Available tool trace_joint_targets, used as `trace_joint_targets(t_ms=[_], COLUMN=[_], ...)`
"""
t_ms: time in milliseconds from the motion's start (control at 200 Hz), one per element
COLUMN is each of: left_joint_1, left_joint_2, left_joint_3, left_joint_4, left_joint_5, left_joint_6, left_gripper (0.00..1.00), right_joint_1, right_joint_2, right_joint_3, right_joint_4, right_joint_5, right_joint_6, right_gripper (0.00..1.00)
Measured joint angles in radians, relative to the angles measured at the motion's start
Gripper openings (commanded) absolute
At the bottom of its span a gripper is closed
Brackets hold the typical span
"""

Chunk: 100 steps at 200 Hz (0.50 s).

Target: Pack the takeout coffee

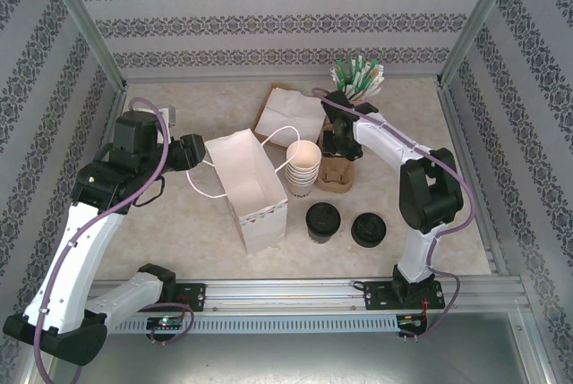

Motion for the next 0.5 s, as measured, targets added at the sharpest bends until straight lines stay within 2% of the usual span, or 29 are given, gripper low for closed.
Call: trace_joint_targets(t_ms=[500], left_joint_1=[0.0], left_joint_2=[-0.018], left_joint_3=[-0.001], left_joint_4=[0.004], left_joint_5=[-0.011], left_joint_6=[0.0], left_gripper=[0.63], right_joint_1=[0.0], right_joint_2=[-0.056], right_joint_3=[0.001], right_joint_4=[-0.015], right_joint_5=[0.002], right_joint_6=[0.012], right_gripper=[0.39])
